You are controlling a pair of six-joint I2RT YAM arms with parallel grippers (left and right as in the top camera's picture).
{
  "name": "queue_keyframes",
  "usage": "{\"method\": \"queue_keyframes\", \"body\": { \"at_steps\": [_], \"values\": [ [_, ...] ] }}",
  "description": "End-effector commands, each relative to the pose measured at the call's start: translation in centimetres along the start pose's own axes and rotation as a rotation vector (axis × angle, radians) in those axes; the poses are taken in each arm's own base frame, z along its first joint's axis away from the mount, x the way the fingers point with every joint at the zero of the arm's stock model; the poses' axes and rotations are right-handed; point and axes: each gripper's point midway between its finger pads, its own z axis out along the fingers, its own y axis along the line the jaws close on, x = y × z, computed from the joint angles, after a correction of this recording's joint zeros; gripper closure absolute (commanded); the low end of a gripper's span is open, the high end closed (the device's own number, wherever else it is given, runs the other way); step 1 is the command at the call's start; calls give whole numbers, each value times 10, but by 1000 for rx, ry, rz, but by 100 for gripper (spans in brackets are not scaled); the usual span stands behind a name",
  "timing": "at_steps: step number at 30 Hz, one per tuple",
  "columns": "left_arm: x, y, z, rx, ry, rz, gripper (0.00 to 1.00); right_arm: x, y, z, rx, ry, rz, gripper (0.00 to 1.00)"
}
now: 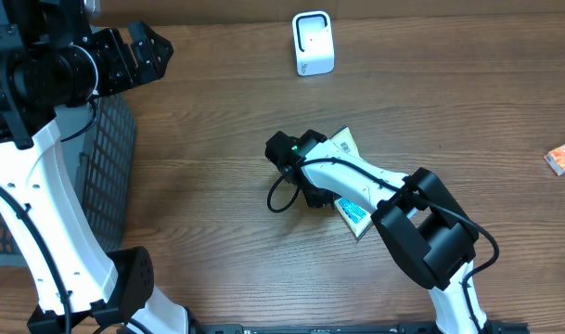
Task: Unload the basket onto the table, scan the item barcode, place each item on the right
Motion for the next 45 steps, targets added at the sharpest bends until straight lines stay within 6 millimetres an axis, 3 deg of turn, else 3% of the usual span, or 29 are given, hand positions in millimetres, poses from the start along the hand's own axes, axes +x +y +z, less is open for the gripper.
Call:
{"method": "queue_keyframes", "body": {
  "at_steps": [1,2,7,10,18,21,25,30,35,37,38,41,45],
  "values": [
    [-2,-2,-5,10,-15,11,0,2,7,3,-29,10,28,89],
    [-2,-2,-5,10,-15,11,0,-1,10,-1,-49,6,33,96],
    [-2,-2,-5,10,-15,11,0,-15,18,-30,-175,27,67,96],
    [-2,-2,-5,10,-15,11,0,-24,24,-64,-318,60,73,96],
    [-2,-2,-5,10,-15,11,0,-31,87,-182,-1098,113,-111,96],
    [-2,-2,-5,10,-15,11,0,-31,95,-207,-1331,152,-121,96],
    [-2,-2,-5,10,-15,11,0,-29,102,-217,-1510,203,-124,96],
    [-2,-2,-5,10,-15,11,0,-28,107,-176,-1500,299,5,96],
    [-2,-2,-5,10,-15,11,0,-34,85,-122,-1428,341,172,96],
    [-2,-2,-5,10,-15,11,0,-39,66,-99,-1375,340,246,89],
    [-2,-2,-5,10,-15,11,0,-42,52,-82,-1330,337,297,76],
    [-2,-2,-5,10,-15,11,0,-46,19,-52,-1257,338,398,69],
    [-2,-2,-5,10,-15,11,0,-38,-46,13,-932,323,531,47]
  ]
}}
